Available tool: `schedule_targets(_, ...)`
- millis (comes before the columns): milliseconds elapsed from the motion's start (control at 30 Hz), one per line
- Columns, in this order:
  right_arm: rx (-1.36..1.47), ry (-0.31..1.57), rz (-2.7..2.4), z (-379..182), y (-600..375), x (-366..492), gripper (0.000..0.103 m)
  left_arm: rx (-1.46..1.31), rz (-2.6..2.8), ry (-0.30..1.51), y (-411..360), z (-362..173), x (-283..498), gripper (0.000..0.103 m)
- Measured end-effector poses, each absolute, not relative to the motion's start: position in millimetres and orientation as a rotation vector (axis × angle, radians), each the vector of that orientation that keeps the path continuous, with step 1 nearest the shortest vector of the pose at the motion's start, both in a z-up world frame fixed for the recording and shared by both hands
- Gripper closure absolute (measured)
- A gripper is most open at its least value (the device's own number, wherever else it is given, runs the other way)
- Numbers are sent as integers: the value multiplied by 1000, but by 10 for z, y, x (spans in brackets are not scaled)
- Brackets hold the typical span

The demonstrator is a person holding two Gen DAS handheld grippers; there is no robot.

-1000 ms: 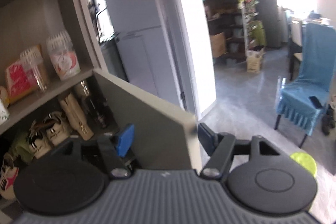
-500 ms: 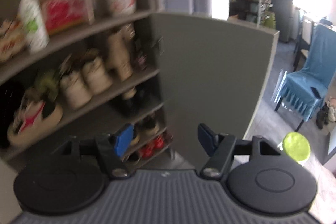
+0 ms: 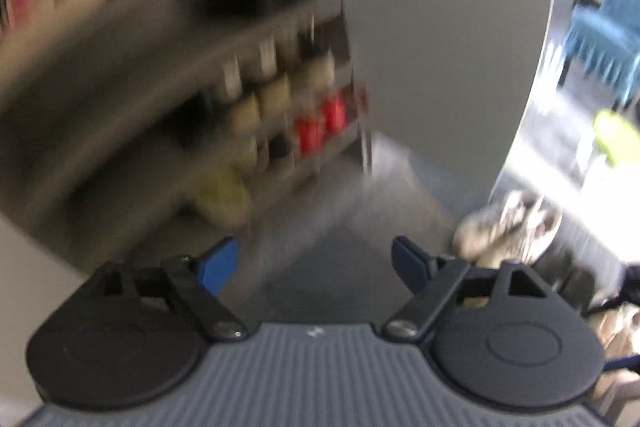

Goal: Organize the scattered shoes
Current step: 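Grasp both cream clogs together at their heels with the right gripper, then lift the pair of clogs and carry them into the cabinet, right gripper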

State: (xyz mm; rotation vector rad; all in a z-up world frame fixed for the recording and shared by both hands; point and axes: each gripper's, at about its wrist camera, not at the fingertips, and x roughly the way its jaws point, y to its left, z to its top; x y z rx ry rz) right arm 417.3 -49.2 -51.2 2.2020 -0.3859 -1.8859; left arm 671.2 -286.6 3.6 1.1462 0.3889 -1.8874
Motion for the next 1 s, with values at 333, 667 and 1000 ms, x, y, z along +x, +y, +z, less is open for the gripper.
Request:
schedule_targets(333, 2406, -266, -1862, -2361, -758, 4112, 8, 1187, -1897, 483, -2609, -1257, 7109, 27)
schedule_targets(667, 2607, -133, -1822, -4210, -1024, 4050, 11, 1182, -1843, 660, -2604, -1473, 7188, 27)
schedule_targets(1000, 2534, 23, -1808, -4194, -1163, 4122, 72, 1190, -1798, 740, -2613, -1635, 7216, 27)
